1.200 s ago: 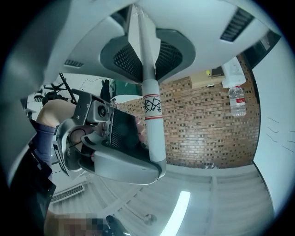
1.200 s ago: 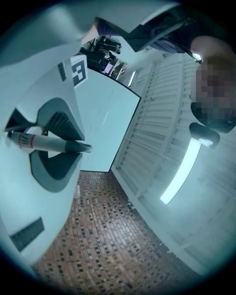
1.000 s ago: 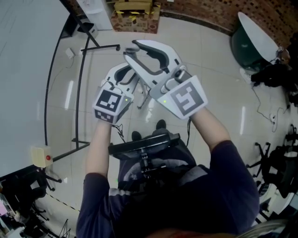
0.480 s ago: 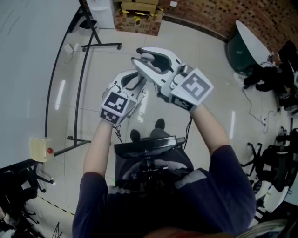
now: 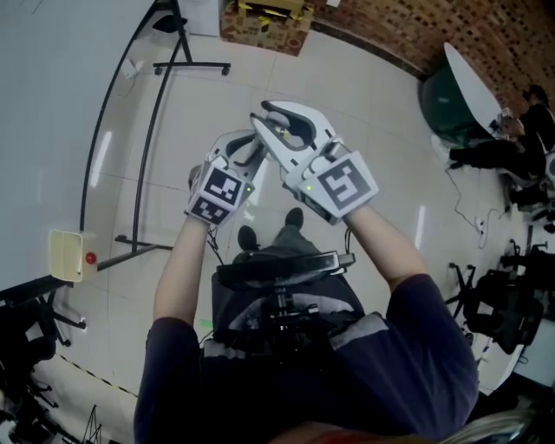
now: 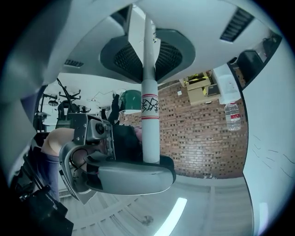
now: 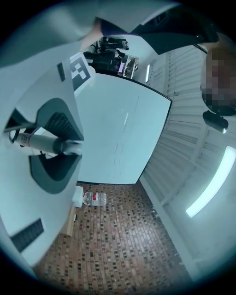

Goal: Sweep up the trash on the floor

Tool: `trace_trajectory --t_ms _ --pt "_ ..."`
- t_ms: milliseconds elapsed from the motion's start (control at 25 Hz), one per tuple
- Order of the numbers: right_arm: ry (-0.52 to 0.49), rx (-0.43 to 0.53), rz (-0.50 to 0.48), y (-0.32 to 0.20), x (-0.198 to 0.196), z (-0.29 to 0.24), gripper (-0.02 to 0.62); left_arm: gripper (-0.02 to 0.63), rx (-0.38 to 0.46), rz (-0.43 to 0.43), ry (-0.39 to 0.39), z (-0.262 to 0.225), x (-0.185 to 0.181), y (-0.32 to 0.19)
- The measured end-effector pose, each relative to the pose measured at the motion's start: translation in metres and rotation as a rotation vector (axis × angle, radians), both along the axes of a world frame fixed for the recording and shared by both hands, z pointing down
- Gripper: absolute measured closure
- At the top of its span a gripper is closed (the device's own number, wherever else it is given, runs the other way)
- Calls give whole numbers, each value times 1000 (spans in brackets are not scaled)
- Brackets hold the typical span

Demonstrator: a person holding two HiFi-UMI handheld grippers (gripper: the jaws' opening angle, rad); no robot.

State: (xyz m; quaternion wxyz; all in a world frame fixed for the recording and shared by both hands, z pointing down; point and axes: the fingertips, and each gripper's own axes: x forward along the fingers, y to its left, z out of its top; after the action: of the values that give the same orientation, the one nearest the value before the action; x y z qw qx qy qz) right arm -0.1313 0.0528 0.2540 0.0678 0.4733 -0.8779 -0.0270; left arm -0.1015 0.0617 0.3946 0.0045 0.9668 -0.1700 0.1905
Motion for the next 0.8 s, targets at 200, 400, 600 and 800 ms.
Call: trace_trajectory --t_ms 200,400,600,800 --pt "-2 -45 103 -3 2 22 492 523 0 -19 -12 21 -6 -2" --pt "-21 -82 191 -8 17 40 492 523 27 75 -69 37 4 -4" --pt "-71 -143 284 -12 39 55 492 525 -43 75 -47 54 18 -6" --pt "-85 -190 363 -5 70 86 493 525 -64 125 -83 81 44 1"
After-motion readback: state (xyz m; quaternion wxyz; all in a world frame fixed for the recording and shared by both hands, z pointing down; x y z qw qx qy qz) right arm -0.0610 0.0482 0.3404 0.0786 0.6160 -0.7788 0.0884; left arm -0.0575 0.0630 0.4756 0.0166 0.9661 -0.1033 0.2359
